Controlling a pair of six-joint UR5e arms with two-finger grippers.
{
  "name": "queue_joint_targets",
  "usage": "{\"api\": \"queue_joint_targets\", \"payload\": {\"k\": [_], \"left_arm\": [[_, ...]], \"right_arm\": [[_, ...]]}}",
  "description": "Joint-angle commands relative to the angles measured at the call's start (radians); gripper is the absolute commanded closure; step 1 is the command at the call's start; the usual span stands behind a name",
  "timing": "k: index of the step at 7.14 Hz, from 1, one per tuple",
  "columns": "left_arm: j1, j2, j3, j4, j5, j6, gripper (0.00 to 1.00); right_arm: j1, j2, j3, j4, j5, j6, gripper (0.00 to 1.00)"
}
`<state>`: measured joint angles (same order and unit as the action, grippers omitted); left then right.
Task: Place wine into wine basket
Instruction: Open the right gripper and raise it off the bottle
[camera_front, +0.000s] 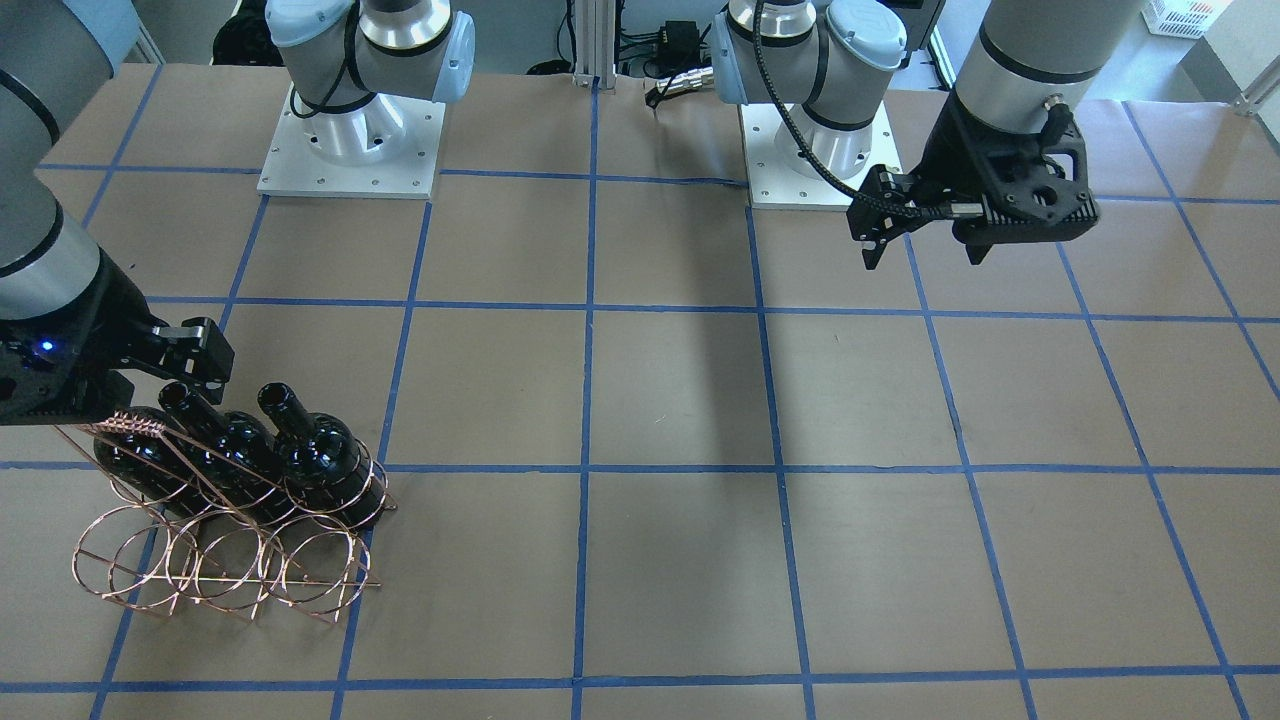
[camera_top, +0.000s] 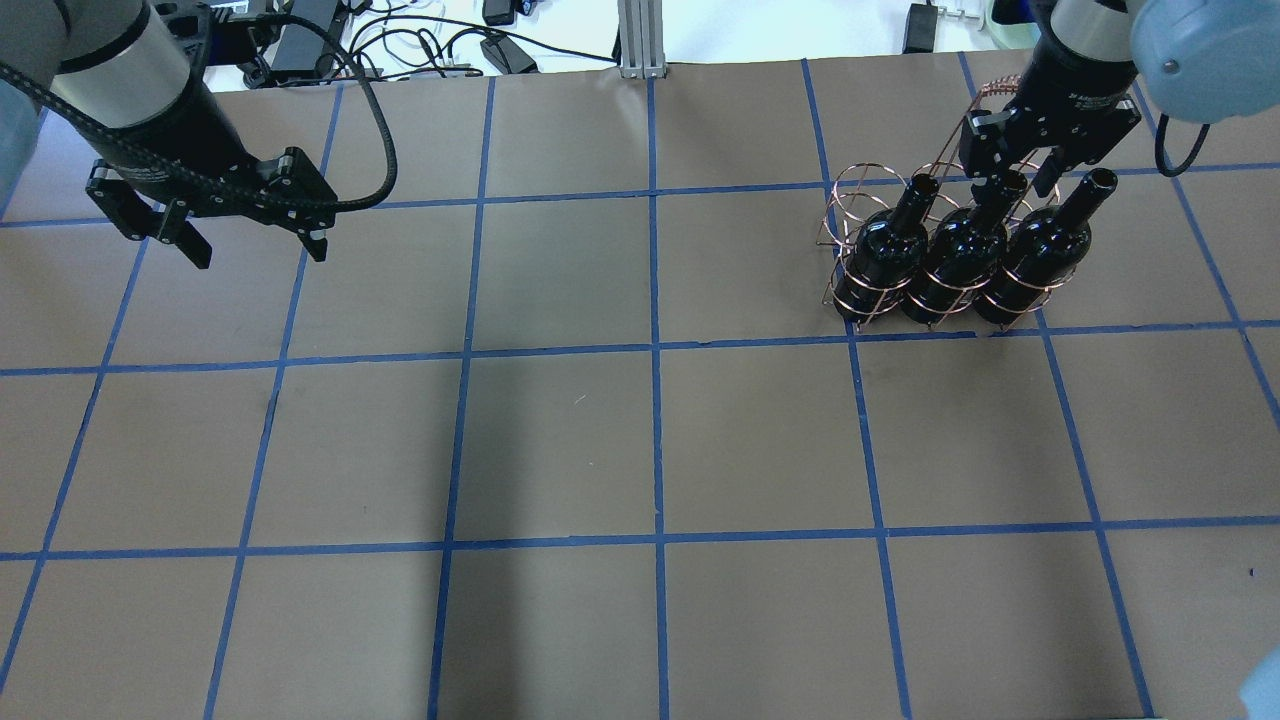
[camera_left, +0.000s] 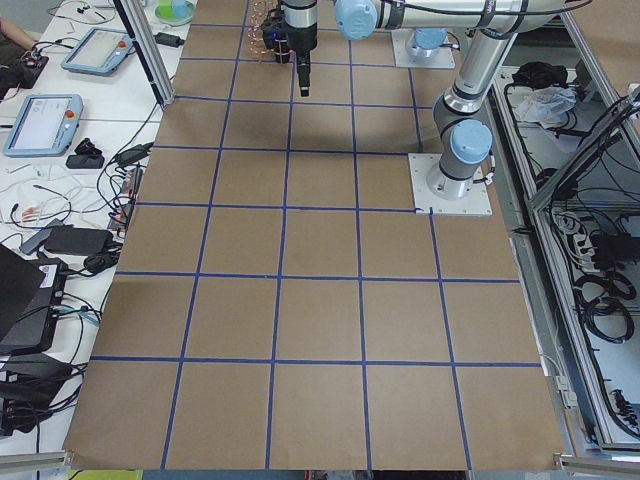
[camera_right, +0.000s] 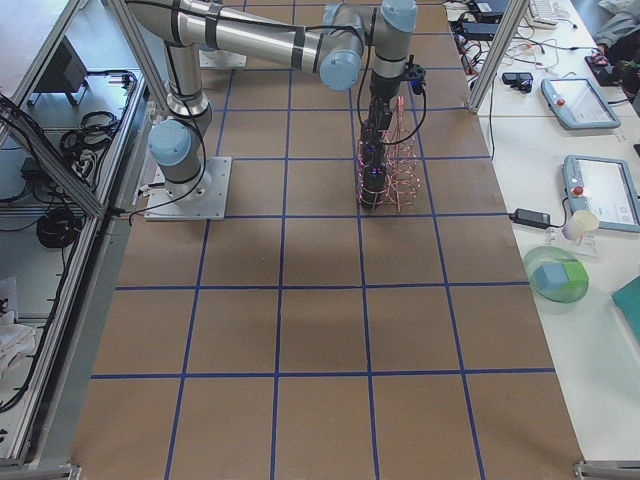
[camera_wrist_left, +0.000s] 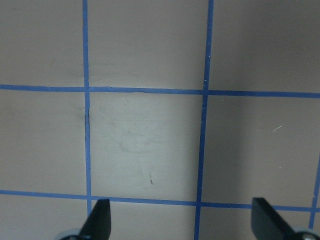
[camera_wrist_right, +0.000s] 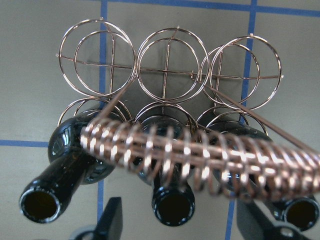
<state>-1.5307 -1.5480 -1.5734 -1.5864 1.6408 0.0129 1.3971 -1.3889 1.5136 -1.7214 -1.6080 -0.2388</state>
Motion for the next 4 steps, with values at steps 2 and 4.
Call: {"api": "queue_joint_targets", "payload": {"k": [2,4], "left_arm": [[-0.048,0.008,0.013,0.006,0.013,-0.030,0.00],[-0.048,0.009,0.013,0.003,0.011,-0.024,0.00]], "right_arm": [[0.005,-0.192,-0.006,0.070,0.002,-0.005,0.00],[0.005,-0.297,-0.009,0.227,-0.004,-0.005,0.00]]}}
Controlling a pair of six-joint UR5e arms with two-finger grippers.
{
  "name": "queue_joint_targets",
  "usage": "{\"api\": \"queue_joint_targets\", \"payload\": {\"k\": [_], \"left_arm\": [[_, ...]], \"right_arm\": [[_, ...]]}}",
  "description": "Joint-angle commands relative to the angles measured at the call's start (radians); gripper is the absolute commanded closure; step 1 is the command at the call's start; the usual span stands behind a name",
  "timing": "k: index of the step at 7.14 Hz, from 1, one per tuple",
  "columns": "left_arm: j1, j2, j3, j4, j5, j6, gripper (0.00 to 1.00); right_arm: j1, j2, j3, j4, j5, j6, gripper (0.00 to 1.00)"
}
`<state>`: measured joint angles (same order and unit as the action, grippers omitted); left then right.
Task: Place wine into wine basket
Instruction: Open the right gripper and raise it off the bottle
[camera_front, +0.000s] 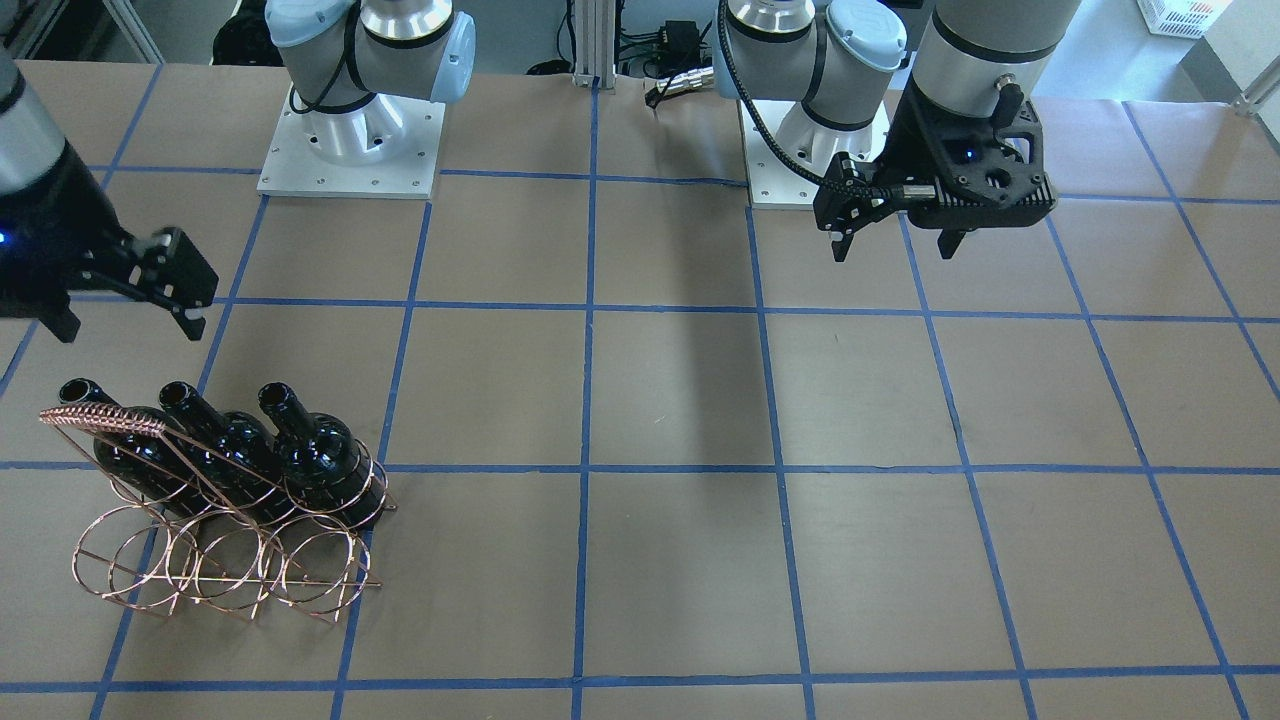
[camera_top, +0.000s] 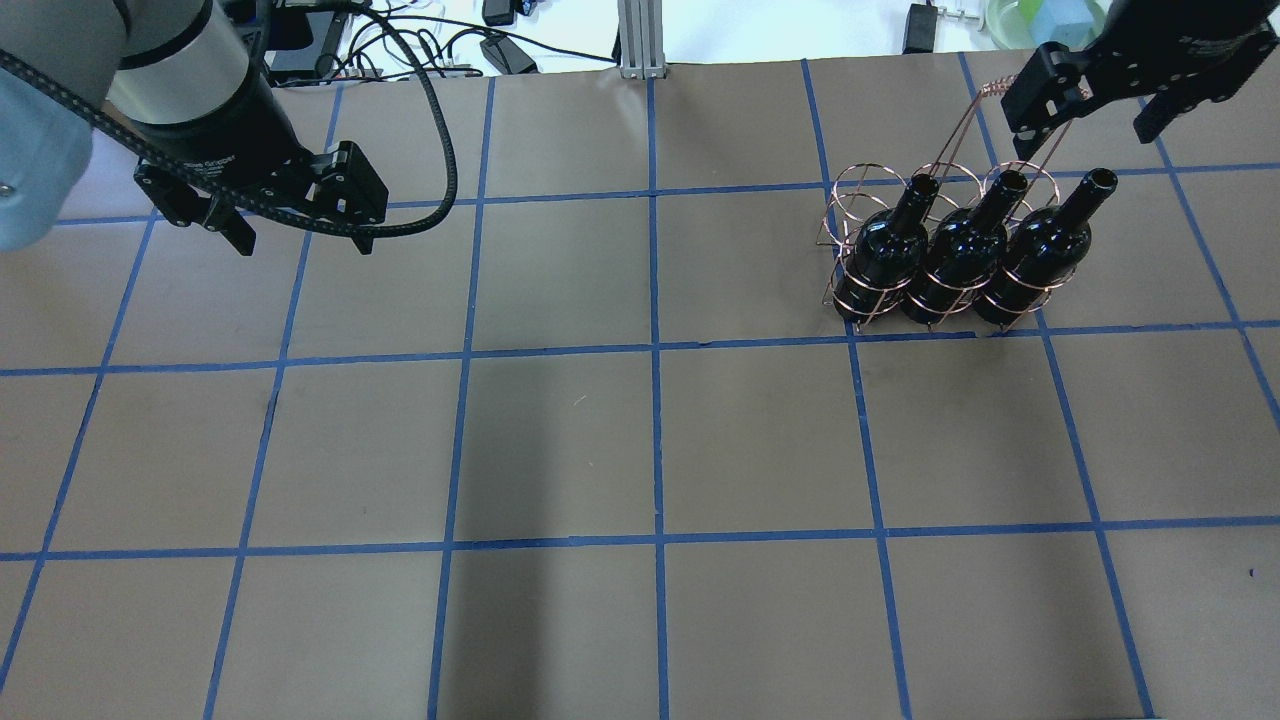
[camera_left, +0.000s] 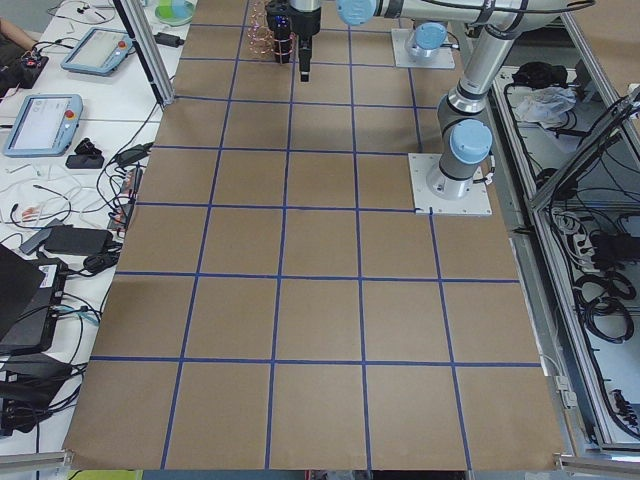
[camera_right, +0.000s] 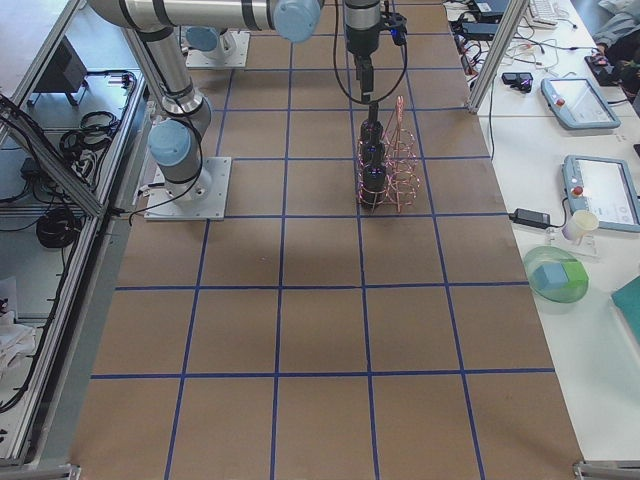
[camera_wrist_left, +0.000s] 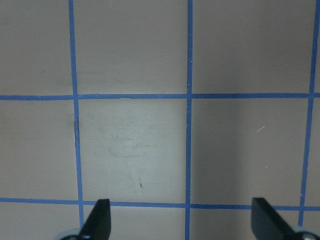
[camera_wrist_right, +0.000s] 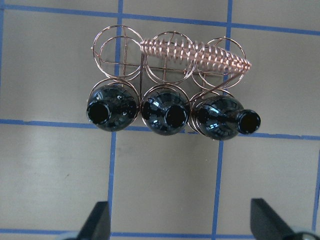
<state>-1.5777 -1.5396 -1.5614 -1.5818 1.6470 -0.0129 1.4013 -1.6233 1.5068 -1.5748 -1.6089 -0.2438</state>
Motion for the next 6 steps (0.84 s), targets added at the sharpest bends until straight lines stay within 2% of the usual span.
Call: {"api": "queue_joint_targets", "payload": {"k": [1,3,5,6], "left_arm": [[-0.001,0.000,-0.002,-0.001,0.002,0.004,0.00],[-0.001,0.001,-0.005,-0.001,0.004,0.004,0.00],[-0.001,-0.001,-0.005,-0.001,0.004,0.004,0.00],[-0.001,-0.001,-0.006,-0.001,0.007,0.004,0.00]], "right_arm": [[0.004,-0.061,0.000,0.079,0.004,0.000,0.00],[0.027,-0.056,-0.005,0.079,0.010,0.024,0.00],[0.186,-0.034,-0.005,0.068,-0.003,0.247,0.00],[0.233,-0.018,-0.007,0.055,0.000,0.274,0.00]]}}
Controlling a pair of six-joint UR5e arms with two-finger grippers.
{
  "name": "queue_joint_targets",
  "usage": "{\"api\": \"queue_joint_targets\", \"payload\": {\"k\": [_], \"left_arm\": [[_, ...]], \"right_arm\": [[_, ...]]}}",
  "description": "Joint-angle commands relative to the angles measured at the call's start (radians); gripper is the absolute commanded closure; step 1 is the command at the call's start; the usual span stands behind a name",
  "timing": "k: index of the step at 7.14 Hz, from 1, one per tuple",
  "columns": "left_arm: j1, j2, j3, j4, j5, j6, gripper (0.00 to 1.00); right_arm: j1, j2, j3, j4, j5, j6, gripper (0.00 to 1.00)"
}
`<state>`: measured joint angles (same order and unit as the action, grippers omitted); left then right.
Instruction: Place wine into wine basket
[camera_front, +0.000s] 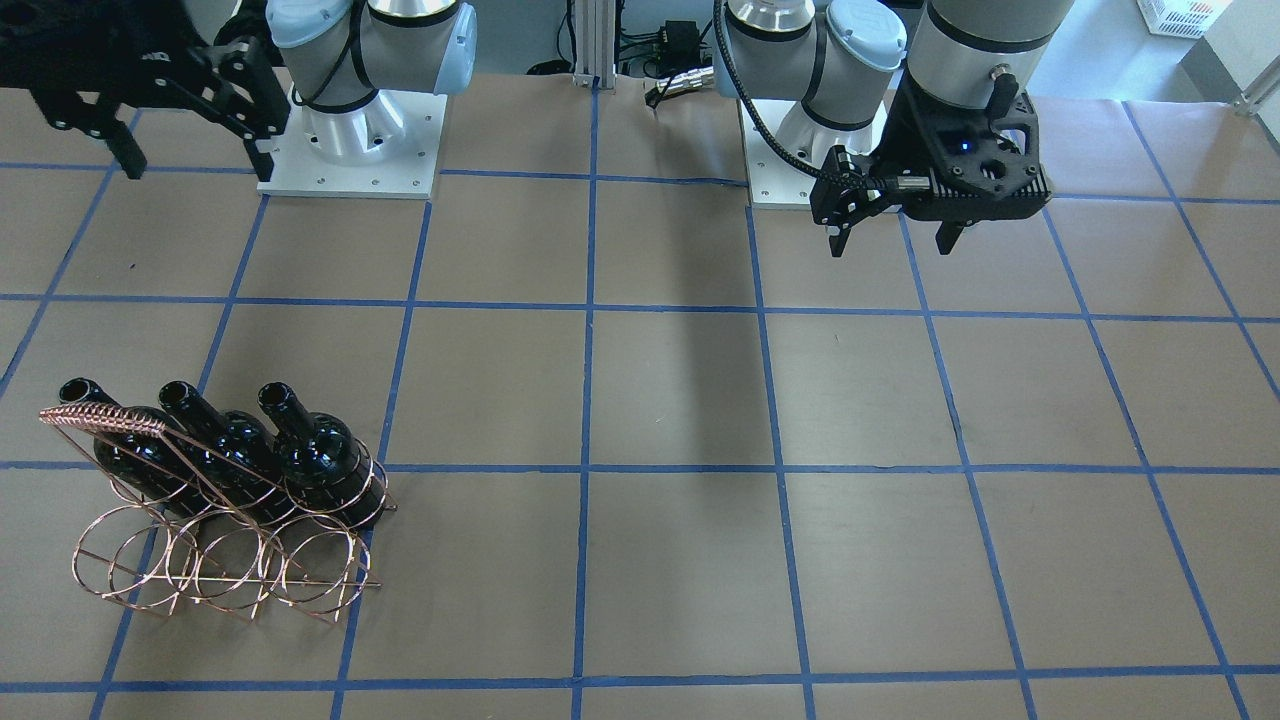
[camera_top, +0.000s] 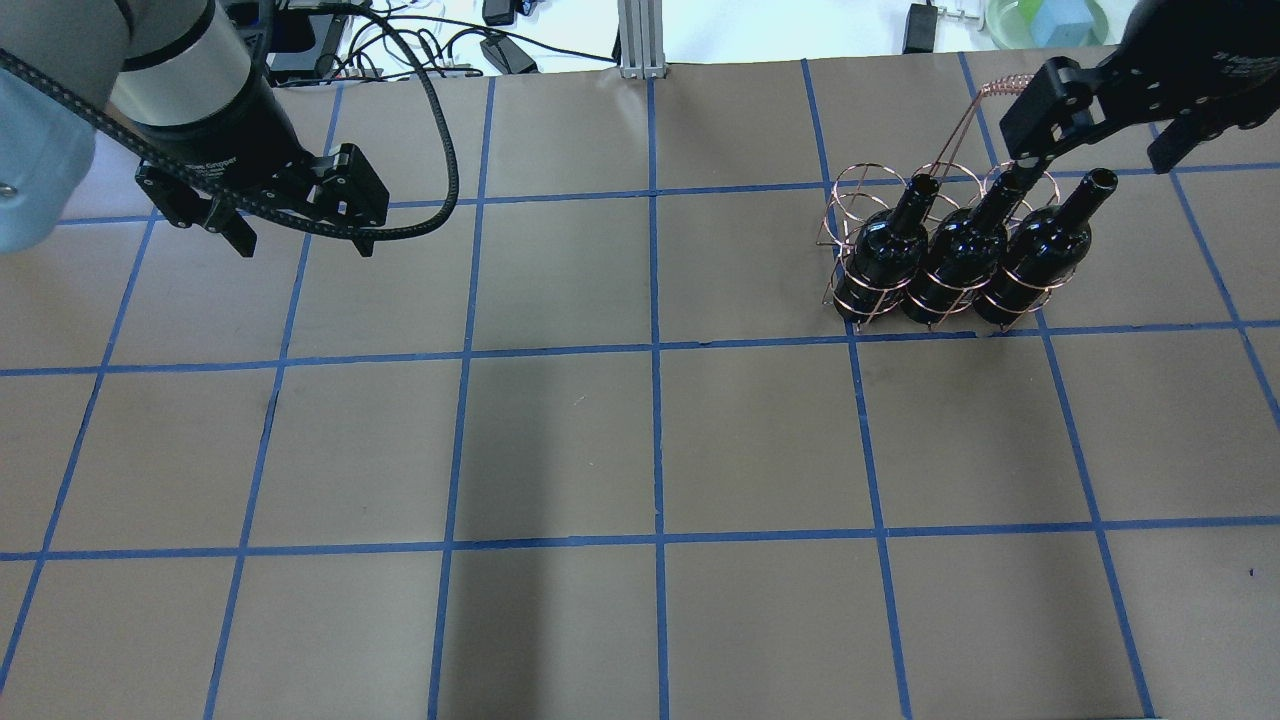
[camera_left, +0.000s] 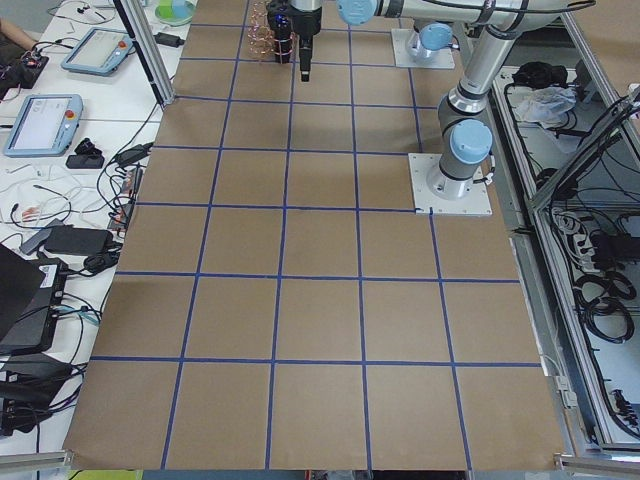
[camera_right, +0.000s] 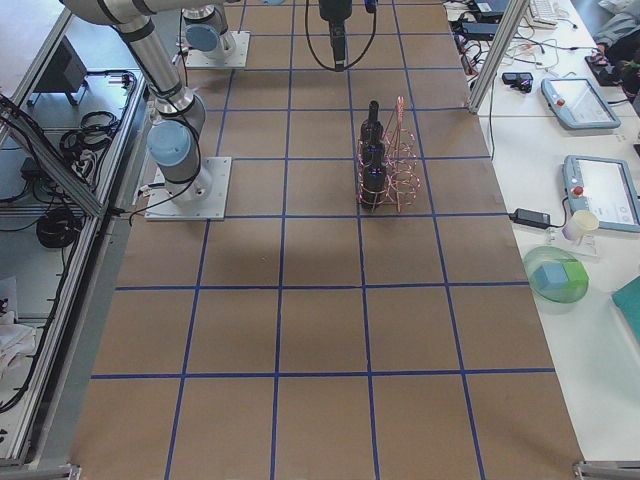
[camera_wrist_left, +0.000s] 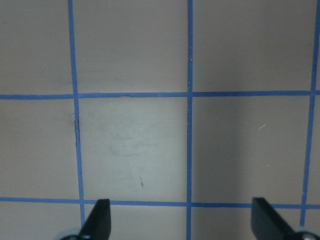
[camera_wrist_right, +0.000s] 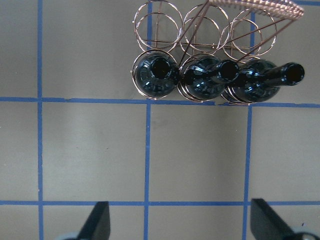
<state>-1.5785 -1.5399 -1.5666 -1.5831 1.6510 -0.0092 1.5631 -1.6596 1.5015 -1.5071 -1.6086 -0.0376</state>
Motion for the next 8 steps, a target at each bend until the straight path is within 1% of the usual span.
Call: {"api": "queue_joint_targets", "payload": {"k": [1,8], "left_arm": [[0.000,0.000,-0.001,0.000,0.001,0.000,0.00],[-0.002,0.001,-0.009,0.006,0.003,0.000,0.00]], "right_arm": [[0.075,0.023,-0.001,-0.016,0.001,0.076,0.00],[0.074,0.021,-0.001,-0.009,-0.010,0.074,0.00]]}}
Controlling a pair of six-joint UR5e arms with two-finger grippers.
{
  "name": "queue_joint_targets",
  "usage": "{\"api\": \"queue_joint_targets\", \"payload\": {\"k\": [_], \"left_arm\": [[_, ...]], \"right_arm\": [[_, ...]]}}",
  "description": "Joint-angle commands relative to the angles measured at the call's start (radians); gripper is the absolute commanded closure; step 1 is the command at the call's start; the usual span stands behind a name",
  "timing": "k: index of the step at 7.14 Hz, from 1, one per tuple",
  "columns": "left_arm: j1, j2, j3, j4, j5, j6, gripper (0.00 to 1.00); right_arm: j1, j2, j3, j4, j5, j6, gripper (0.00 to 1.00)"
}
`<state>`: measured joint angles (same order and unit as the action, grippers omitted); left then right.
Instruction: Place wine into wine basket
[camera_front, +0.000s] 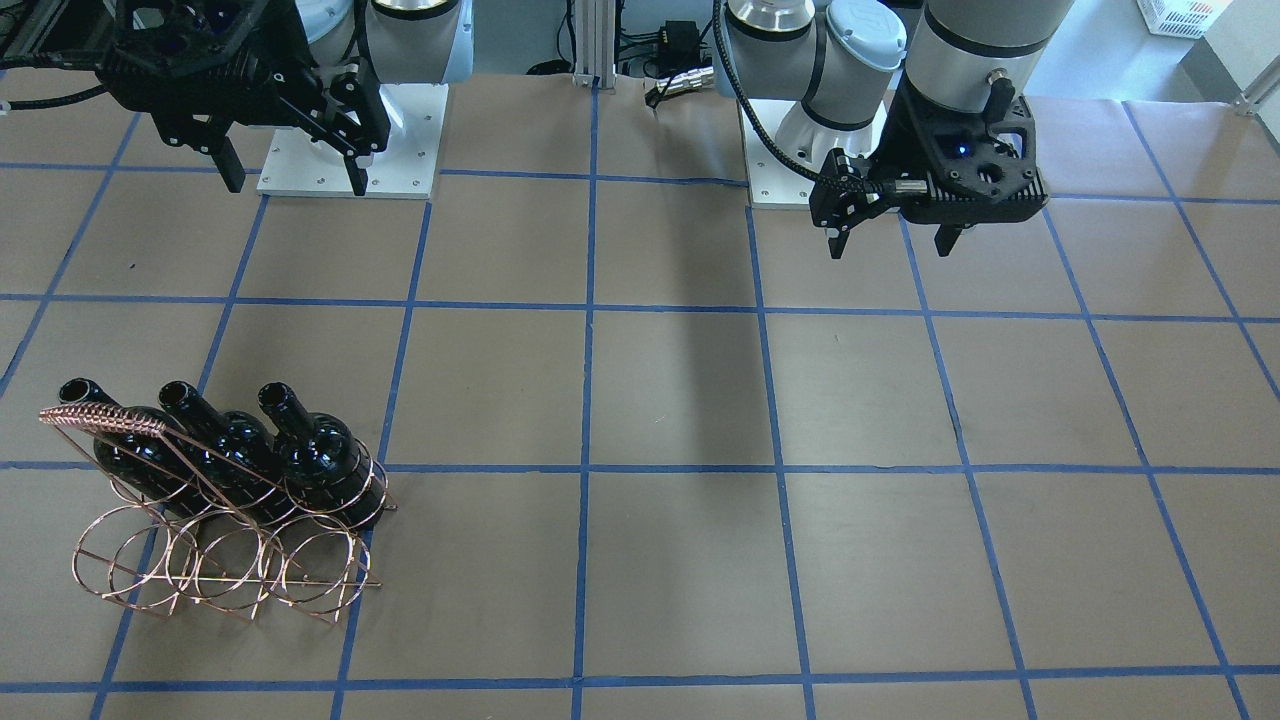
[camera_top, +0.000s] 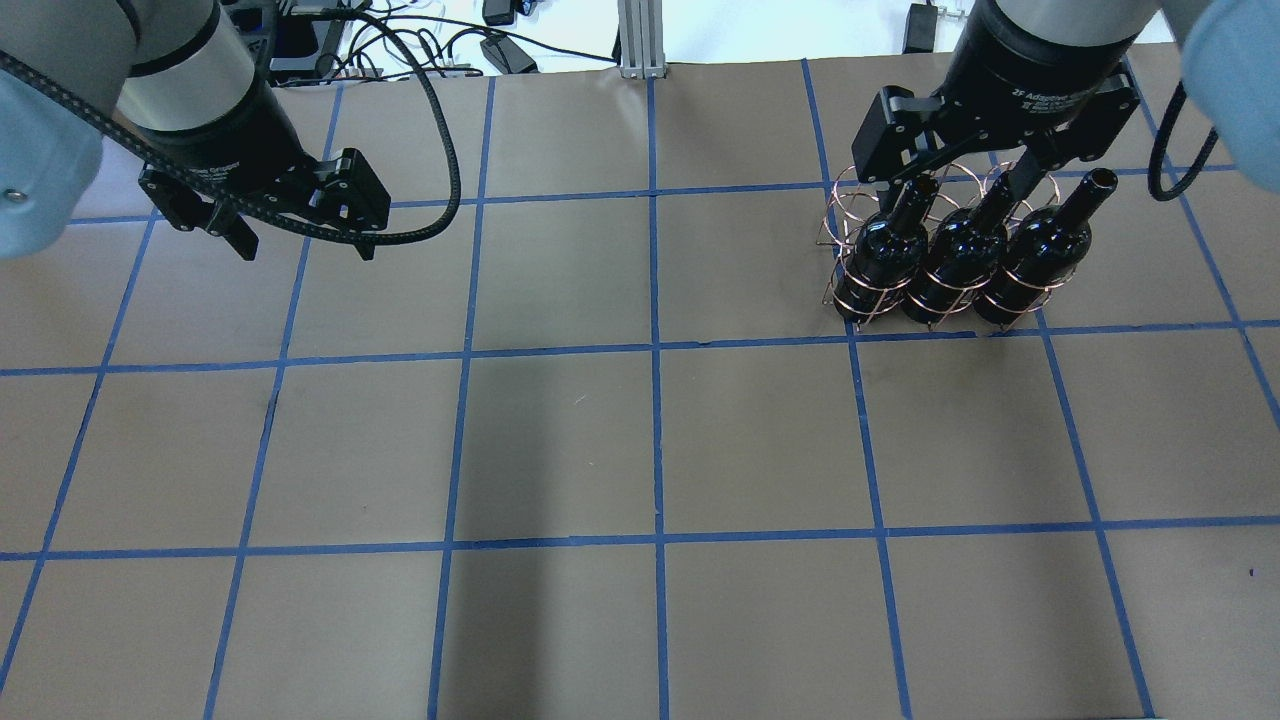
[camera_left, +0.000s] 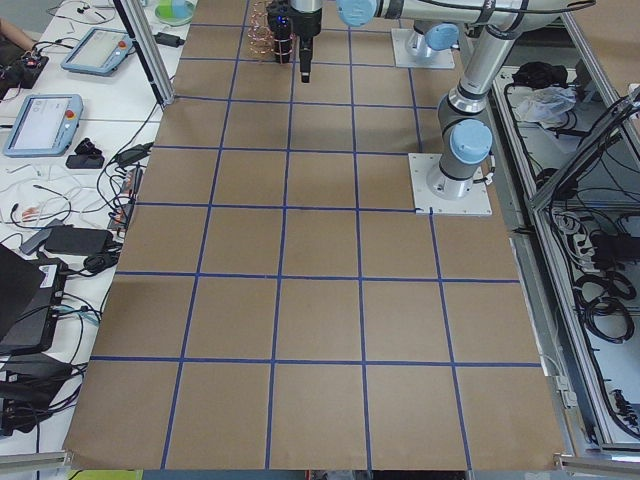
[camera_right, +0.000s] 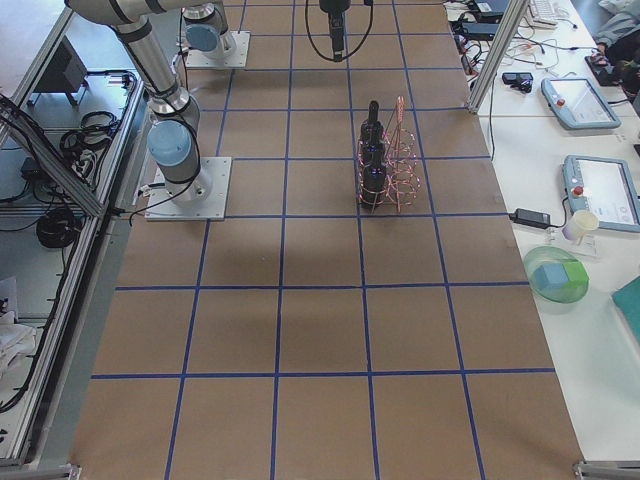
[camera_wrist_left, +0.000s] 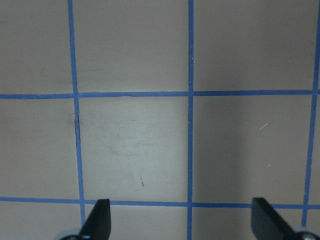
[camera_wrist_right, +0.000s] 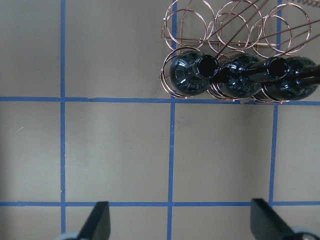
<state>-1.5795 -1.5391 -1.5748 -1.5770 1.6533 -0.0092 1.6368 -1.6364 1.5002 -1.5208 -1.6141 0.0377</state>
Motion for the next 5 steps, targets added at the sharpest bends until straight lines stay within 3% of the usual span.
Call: {"api": "queue_joint_targets", "payload": {"k": [1,5], "left_arm": [[-0.001,0.001,-0.001,0.000,0.000,0.000,0.00],[-0.001,0.001,-0.001,-0.002,0.002,0.000,0.00]], "right_arm": [[0.000,-0.003,0.000,0.002,-0.004,-0.001,0.00],[0.000,-0.003,0.000,0.002,-0.040,-0.010,0.00]]}}
